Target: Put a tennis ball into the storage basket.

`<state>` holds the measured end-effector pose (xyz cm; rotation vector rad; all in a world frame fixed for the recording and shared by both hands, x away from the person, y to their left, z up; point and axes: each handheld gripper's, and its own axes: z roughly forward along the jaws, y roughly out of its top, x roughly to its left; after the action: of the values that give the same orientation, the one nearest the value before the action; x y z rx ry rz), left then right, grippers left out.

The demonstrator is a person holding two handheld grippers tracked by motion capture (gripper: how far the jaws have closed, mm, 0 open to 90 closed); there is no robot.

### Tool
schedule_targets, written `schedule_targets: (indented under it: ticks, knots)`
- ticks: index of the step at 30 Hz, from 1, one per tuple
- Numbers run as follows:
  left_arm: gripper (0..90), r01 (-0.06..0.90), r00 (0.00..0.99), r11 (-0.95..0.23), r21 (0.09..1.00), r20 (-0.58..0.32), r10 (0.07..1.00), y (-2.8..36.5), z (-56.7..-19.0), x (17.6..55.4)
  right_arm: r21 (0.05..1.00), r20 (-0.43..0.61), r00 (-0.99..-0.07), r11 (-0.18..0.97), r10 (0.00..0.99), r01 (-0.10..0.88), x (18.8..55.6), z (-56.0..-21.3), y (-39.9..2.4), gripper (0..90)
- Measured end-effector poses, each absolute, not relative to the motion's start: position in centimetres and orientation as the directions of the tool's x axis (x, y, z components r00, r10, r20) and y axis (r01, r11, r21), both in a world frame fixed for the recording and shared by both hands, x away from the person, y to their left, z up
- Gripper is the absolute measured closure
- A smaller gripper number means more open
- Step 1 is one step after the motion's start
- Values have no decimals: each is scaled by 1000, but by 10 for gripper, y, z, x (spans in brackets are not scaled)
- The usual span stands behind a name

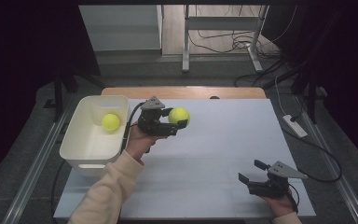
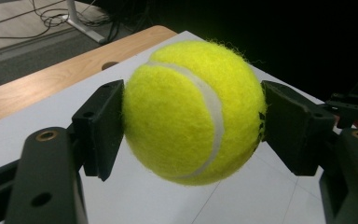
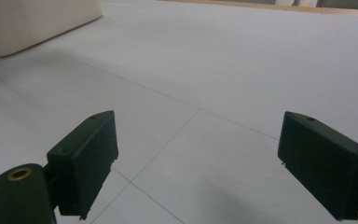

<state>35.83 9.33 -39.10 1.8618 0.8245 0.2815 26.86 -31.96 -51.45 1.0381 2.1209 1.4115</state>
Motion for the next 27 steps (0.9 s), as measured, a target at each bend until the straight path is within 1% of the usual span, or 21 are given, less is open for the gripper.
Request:
schedule_targets:
  ticks: [27]
  knots:
    - [273,407,700,-183,895,-177,692,122,-377,354,905,79,-647,217,758,365,269,-515,-319,122]
